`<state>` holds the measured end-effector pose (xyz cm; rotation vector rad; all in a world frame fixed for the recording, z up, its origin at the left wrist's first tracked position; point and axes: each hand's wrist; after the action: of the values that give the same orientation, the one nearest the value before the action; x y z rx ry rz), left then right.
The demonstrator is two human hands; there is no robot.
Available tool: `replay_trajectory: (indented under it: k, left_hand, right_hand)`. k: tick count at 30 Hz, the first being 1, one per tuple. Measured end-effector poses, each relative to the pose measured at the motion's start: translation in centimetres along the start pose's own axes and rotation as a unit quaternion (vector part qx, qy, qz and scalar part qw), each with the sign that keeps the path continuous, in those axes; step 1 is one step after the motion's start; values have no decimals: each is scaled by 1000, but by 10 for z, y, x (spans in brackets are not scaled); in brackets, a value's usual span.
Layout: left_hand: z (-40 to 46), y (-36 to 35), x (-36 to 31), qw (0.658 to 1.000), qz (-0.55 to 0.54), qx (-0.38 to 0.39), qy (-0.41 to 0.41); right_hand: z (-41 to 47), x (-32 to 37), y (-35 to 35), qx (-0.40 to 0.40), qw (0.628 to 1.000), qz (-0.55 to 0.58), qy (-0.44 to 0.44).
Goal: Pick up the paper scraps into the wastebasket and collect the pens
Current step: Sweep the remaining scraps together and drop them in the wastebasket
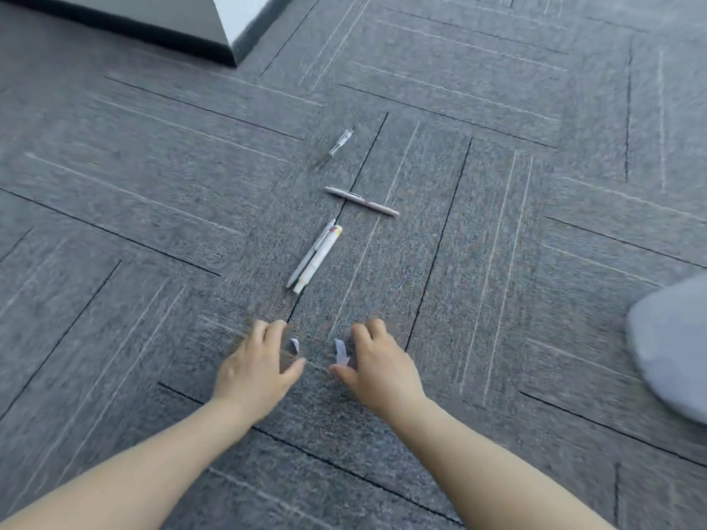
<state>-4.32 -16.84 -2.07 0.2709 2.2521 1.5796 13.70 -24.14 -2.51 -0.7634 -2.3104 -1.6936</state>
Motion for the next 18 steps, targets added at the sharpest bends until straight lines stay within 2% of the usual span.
replay_trajectory:
  k: [6,12,15,18]
  left_hand:
    - [9,-14,1,999,-32,-37,4]
    - [12,-24,0,997,-36,-61,-45]
    - [12,-22,8,993,-89,-63,-34]
    - [4,-12,35,986,-132,-103,-2]
  right_hand:
    - [3,16,-15,-69,996,27,-42]
    - [7,19,-18,-54,995,46,-68]
    - [11,18,-12,-49,990,107,-75]
    - [15,27,-10,-52,984,155,-65]
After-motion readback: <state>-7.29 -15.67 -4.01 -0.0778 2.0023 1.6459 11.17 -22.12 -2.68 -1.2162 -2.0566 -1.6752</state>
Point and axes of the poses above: each hand's wrist, its own z-axis towards the middle knuckle, its own y-axis out of the back of the hand, x = y × z, and after that the axes turned 1 degree about -x, right-handed
